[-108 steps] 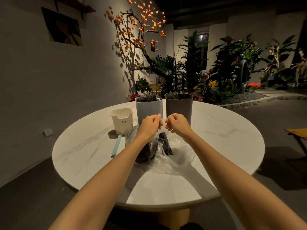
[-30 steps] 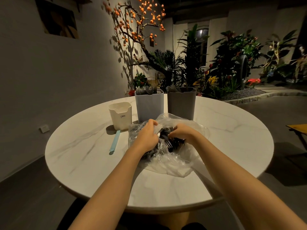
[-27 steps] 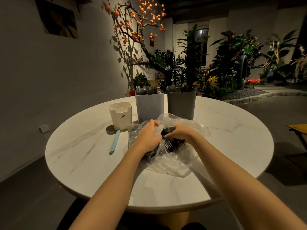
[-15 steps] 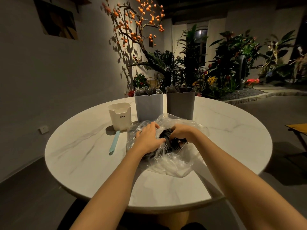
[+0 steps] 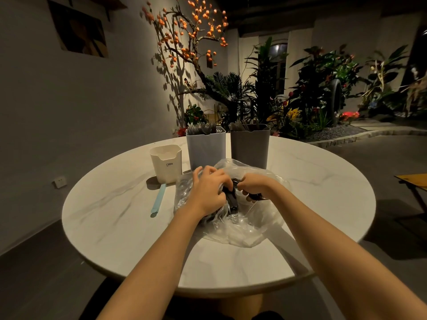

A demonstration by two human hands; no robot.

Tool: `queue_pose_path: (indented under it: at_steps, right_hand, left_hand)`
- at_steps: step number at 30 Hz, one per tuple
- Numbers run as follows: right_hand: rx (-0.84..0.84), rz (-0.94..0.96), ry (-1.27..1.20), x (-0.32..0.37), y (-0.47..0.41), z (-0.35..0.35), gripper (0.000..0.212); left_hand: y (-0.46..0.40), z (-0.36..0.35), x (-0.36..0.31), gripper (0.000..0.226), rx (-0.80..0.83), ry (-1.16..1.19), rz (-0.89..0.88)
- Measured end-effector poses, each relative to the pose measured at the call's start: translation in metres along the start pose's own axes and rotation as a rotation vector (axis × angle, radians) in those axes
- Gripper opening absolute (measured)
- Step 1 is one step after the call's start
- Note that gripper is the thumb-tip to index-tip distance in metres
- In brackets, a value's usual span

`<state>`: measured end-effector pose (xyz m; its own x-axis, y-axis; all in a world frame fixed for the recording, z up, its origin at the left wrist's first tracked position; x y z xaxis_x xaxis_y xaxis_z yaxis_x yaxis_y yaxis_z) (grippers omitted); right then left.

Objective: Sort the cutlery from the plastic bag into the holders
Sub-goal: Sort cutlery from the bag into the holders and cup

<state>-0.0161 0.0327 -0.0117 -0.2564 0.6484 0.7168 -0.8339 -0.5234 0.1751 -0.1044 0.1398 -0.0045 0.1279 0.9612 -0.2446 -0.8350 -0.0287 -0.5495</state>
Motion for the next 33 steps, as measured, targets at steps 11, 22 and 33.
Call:
queue_pose_path:
  at_steps: [11,22,33]
  right_hand:
    - [-0.028,-0.005,0.198,-0.010,0.006,0.007,0.029]
    - [-0.034,0.029,0.234,-0.009,0.005,0.006,0.034]
    - [0.198,-0.067,-0.196,-0.018,0.024,0.015,0.032]
  left_hand:
    - [0.002,-0.007,0.005,0.023,0.102,-0.272,0.192]
    - [0.003,-0.007,0.011,0.029,0.068,-0.191,0.264]
    - [0.004,-0.003,0.025,0.040,-0.063,-0.080,0.378]
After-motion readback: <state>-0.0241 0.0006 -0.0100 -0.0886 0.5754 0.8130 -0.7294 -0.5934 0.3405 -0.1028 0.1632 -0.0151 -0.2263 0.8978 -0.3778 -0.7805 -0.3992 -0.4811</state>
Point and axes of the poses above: each hand's wrist, its own y-axis away from the middle knuckle, its own z-axis out of the back of the hand, x = y × z, the point moved 5 cm from there along -y, towards the middle knuckle, and after that the axes turned 2 degrees about -y, right-handed, at the moved point
